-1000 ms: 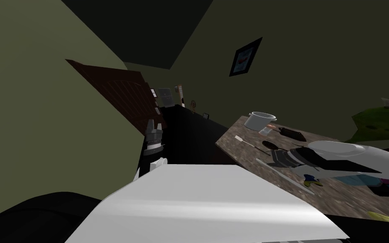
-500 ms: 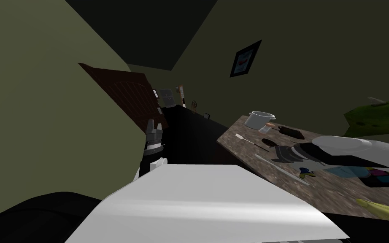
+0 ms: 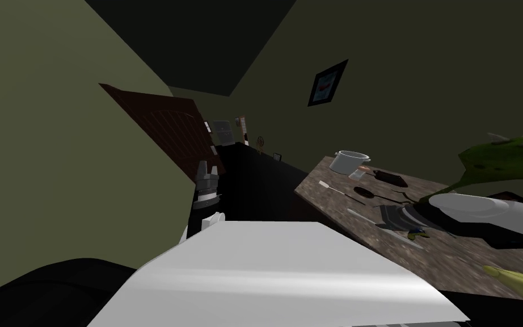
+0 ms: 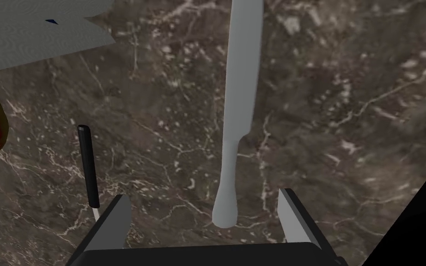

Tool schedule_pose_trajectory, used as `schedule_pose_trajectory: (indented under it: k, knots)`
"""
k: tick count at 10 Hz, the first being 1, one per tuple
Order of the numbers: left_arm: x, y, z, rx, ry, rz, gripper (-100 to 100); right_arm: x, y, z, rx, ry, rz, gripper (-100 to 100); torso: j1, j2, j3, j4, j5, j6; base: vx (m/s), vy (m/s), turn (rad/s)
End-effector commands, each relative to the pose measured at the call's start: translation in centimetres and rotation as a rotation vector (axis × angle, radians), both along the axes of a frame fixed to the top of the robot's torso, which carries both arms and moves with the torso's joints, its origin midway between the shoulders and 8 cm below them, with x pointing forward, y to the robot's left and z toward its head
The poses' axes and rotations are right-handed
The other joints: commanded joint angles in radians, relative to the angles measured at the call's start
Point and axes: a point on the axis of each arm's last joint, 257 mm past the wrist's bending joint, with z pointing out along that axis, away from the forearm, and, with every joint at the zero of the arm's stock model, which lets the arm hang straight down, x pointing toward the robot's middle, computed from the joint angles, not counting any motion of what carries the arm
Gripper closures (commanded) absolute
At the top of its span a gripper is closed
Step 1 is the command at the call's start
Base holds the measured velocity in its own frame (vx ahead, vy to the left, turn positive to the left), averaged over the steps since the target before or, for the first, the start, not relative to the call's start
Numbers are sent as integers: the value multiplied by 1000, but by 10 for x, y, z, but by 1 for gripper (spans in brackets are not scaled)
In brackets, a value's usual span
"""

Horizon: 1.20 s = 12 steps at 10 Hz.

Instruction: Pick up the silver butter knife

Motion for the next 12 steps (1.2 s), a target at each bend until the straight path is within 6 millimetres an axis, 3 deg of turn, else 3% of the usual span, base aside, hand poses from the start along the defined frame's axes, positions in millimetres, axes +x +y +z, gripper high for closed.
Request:
schedule_pose_trajectory:
  k: [1, 4, 5, 6, 7, 9, 10, 12]
  knots:
    - [0, 0, 0, 0, 0, 0, 0, -19, -9, -9, -18, 24, -33, -100, 0, 0, 0, 0, 0, 0, 79, 14, -34]
    - [0, 0, 0, 0, 0, 0, 0, -56, -24, -25, -45, 75, -87, -100, 0, -1, -1, 0, 0, 0, 88, 30, -44]
    - [0, 0, 0, 0, 0, 0, 0, -50, -21, -23, -40, 67, -74, -100, 0, -1, -1, 0, 0, 0, 29, 10, -8]
    - [0, 0, 0, 0, 0, 0, 0, -51, -21, -23, -41, 67, -78, 0, -1, 1, 1, 0, 0, -1, 6, 2, 3]
    - [0, 0, 0, 0, 0, 0, 0, -56, -21, -36, -42, 65, -84, -100, -1, 3, 2, 1, 0, 0, 14, -10, 49]
    - [0, 0, 0, 0, 0, 0, 0, -56, -22, -38, -42, 64, -87, -100, -4, 3, 2, 1, -1, 0, 12, -19, 35]
    - [0, 0, 0, 0, 0, 0, 0, -57, -22, -38, -43, 64, -86, 100, -3, 4, 2, 1, -1, 0, 0, 0, 0]
    - [0, 0, 0, 0, 0, 0, 0, -57, -22, -38, -43, 64, -86, 100, -2, 4, 2, 1, 0, 0, 0, 0, 0]
